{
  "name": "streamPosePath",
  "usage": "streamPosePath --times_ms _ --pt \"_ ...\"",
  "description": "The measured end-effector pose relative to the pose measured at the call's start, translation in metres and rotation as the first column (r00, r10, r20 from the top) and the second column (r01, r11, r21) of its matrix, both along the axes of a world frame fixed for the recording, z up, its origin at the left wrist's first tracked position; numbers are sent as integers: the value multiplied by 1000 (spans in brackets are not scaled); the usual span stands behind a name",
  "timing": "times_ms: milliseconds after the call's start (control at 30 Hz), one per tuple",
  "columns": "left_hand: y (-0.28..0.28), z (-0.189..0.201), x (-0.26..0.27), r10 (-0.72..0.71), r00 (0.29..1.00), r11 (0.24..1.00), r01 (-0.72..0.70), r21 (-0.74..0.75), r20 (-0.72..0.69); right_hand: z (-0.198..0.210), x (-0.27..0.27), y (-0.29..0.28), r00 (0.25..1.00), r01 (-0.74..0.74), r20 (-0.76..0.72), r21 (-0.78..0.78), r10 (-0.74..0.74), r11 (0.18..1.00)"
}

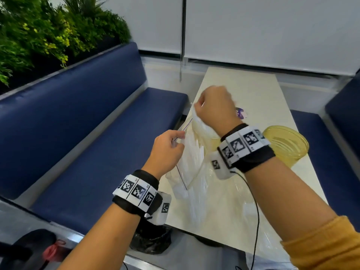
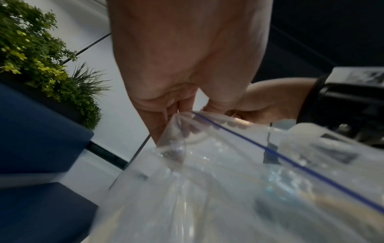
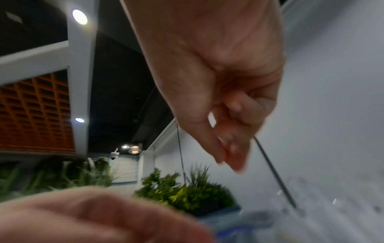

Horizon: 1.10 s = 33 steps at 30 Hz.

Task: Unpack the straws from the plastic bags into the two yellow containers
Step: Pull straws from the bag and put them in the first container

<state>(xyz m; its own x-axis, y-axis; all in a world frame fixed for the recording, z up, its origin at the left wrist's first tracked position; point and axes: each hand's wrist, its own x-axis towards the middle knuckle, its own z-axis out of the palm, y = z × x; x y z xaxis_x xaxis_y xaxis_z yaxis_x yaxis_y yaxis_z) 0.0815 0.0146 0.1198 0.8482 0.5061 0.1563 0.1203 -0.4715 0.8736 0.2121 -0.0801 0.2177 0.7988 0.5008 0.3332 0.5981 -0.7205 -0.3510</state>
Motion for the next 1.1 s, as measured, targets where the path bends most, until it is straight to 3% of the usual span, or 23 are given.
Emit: streamPosePath --times_ms 67,133,333,700,1100 --pt "-3 -1 -1 -3 1000 1000 3 3 17 -17 -23 6 990 -70 -138 -188 44 980" --pt "-5 -1 -2 -9 1000 1000 8 24 28 -37 -37 7 966 -101 -258 -281 26 954" --pt "-9 -6 -11 18 996 1000 -18 10 84 -79 -36 11 951 -34 -295 -408 -96 912" --pt "-5 -6 -25 16 997 1000 -15 -5 76 -101 -38 12 887 -67 -442 -411 -134 909" --pt "-2 -12 -24 116 993 992 -115 59 -8 -80 -39 -5 895 -155 -445 -311 0 938"
